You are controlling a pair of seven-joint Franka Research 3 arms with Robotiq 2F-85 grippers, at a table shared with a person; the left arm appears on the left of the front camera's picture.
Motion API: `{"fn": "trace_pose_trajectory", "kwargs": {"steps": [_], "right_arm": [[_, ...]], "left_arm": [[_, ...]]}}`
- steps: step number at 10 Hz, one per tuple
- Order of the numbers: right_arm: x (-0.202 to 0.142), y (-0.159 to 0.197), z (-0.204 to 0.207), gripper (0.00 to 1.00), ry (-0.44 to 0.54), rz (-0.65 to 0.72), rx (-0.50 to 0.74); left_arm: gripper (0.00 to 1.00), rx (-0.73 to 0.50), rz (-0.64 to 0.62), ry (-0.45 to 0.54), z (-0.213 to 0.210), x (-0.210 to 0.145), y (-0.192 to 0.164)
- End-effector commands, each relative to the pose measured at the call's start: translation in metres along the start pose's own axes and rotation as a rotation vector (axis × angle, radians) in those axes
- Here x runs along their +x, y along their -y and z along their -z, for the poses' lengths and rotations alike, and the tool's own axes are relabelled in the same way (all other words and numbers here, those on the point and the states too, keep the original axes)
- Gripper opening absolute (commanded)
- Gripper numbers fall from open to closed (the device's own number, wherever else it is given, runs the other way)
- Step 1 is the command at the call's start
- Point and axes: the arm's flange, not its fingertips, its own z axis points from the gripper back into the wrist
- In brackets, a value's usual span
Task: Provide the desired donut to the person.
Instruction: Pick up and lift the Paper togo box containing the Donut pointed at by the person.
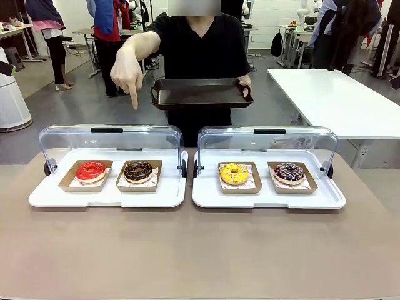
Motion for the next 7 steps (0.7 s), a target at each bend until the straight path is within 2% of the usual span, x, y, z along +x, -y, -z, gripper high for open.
{"fn": "trace_pose_trajectory", "kwargs": {"steps": [1, 7], "right_arm": [[0.0009, 0.0020, -0.0001, 1.00, 0.017, 0.000, -0.006], [0.0009, 0.0020, -0.0001, 1.00, 0.017, 0.000, -0.006]], "left_arm": [[1.00, -0.006, 0.005, 0.008, -0.0006, 0.0009, 0.0006], [1.00, 0.000, 0.000, 0.000, 0.0000, 0.0000, 0.0000]]}}
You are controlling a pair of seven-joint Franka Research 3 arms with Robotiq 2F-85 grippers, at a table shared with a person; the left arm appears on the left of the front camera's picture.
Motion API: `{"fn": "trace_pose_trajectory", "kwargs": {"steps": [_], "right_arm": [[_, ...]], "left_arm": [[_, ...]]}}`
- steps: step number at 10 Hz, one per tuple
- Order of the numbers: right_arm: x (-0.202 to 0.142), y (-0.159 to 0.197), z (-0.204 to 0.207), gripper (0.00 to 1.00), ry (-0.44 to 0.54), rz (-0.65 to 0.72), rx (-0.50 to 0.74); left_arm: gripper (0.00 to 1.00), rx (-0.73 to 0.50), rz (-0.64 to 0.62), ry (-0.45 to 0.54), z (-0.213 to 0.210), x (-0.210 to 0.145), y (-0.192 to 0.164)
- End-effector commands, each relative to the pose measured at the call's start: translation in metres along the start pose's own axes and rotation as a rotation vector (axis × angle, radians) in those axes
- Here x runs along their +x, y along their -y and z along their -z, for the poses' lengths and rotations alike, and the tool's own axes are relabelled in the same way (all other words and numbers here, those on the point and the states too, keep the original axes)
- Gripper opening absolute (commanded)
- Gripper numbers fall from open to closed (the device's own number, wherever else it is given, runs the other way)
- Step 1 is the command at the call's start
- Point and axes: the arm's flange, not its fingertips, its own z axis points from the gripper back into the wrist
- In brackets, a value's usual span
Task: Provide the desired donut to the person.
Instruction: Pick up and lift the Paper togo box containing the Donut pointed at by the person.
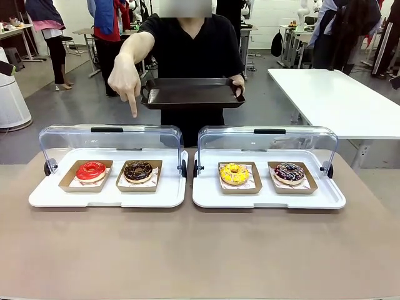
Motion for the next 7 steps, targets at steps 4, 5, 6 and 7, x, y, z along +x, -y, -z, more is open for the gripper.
{"fn": "trace_pose_trajectory", "kwargs": {"steps": [4, 5, 6, 7], "right_arm": [[0.001, 0.002, 0.000, 1.00, 0.016, 0.000, -0.007], [0.001, 0.002, 0.000, 1.00, 0.016, 0.000, -0.007], [0.001, 0.002, 0.000, 1.00, 0.016, 0.000, -0.007], [0.001, 0.002, 0.000, 1.00, 0.016, 0.000, -0.007]], "left_arm": [[1.00, -0.043, 0.251, -0.504, 0.089, 0.058, 0.020], [1.00, -0.030, 0.310, -0.668, 0.131, 0.061, 0.019], [1.00, -0.017, 0.367, -0.780, 0.175, 0.052, 0.027], [1.00, 0.011, 0.419, -0.836, 0.209, 0.040, 0.033]]}}
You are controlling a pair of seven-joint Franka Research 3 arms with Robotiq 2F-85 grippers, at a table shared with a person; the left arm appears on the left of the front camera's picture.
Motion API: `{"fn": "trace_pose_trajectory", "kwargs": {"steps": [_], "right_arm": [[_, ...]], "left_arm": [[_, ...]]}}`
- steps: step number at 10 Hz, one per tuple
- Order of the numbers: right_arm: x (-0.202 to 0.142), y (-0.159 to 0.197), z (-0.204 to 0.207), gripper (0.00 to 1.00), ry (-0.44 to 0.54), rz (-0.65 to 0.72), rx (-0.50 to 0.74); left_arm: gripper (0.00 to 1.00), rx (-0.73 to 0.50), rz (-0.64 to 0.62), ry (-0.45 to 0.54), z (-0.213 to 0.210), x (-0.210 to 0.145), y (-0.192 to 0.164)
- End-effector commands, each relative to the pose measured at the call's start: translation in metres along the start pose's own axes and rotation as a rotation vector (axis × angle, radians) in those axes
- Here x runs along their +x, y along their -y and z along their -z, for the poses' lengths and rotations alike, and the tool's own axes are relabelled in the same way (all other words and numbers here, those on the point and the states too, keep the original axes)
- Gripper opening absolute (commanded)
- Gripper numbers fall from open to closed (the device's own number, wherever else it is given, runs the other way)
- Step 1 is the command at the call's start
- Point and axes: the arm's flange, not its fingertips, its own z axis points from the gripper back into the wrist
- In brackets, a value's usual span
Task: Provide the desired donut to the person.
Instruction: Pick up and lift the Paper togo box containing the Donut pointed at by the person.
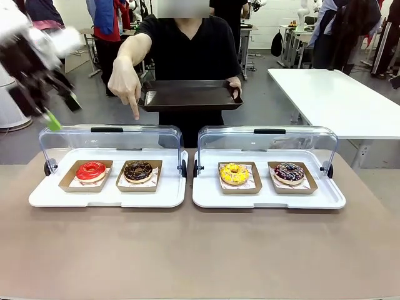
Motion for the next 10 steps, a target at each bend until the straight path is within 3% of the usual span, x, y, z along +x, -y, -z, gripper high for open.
{"fn": "trace_pose_trajectory", "kwargs": {"steps": [1, 4, 6, 7, 8, 10], "right_arm": [[0.000, 0.002, 0.000, 1.00, 0.016, 0.000, -0.006], [0.000, 0.002, 0.000, 1.00, 0.016, 0.000, -0.006], [0.000, 0.002, 0.000, 1.00, 0.016, 0.000, -0.006], [0.000, 0.002, 0.000, 1.00, 0.016, 0.000, -0.006], [0.000, 0.002, 0.000, 1.00, 0.016, 0.000, -0.006], [0.000, 0.002, 0.000, 1.00, 0.016, 0.000, -0.006]], "left_arm": [[1.00, 0.078, 0.052, -0.178, 0.061, 0.003, 0.001], [1.00, 0.058, 0.113, -0.325, 0.137, 0.002, 0.002], [1.00, 0.026, 0.093, -0.295, 0.148, 0.000, -0.011], [1.00, -0.023, 0.085, -0.213, 0.139, -0.003, -0.015], [1.00, 0.023, 0.123, -0.313, 0.156, -0.003, -0.001], [1.00, 0.023, 0.123, -0.313, 0.156, -0.003, -0.001]]}}
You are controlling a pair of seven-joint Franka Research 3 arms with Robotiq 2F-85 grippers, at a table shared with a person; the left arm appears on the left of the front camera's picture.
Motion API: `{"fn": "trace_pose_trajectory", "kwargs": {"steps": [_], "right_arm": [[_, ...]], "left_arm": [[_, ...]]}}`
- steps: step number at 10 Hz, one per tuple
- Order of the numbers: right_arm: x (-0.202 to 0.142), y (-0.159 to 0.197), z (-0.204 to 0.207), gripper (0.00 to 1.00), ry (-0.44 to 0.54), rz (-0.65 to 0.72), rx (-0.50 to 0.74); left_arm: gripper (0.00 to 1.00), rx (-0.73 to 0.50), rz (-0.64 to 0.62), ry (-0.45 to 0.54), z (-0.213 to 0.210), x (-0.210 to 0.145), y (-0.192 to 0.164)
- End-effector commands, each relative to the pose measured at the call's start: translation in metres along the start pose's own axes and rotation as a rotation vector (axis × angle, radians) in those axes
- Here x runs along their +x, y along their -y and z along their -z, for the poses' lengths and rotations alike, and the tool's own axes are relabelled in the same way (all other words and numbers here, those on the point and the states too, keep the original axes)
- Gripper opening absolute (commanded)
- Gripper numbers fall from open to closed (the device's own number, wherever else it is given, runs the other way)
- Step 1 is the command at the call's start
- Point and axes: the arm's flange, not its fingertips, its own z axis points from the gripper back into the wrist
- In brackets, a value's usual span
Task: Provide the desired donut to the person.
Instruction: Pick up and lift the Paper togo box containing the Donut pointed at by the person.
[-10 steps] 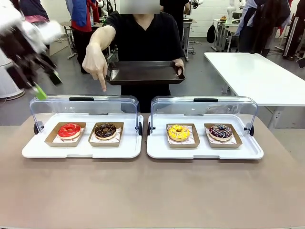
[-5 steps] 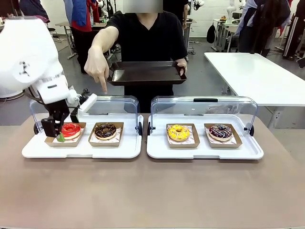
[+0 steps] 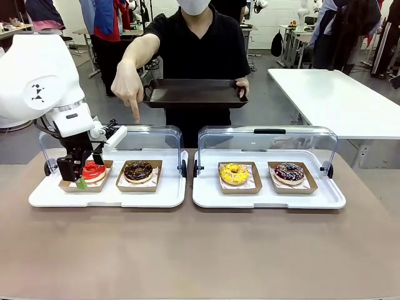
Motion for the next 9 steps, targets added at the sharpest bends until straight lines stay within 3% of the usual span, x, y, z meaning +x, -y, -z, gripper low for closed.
{"fn": "trace_pose_trajectory", "kwargs": {"steps": [1, 3, 5, 9], "right_arm": [[0.000, 0.002, 0.001, 1.00, 0.015, 0.000, -0.005], [0.000, 0.002, 0.001, 1.00, 0.015, 0.000, -0.005], [0.000, 0.002, 0.001, 1.00, 0.015, 0.000, -0.005], [0.000, 0.002, 0.001, 1.00, 0.015, 0.000, -0.005]], "left_arm": [[1.00, 0.016, 0.006, -0.021, 0.000, 0.002, 0.005], [1.00, 0.000, 0.005, 0.000, 0.000, 0.002, 0.001], [1.00, -0.046, 0.090, -0.049, 0.037, 0.029, -0.010], [1.00, -0.023, 0.067, -0.082, 0.072, 0.036, -0.027]]}}
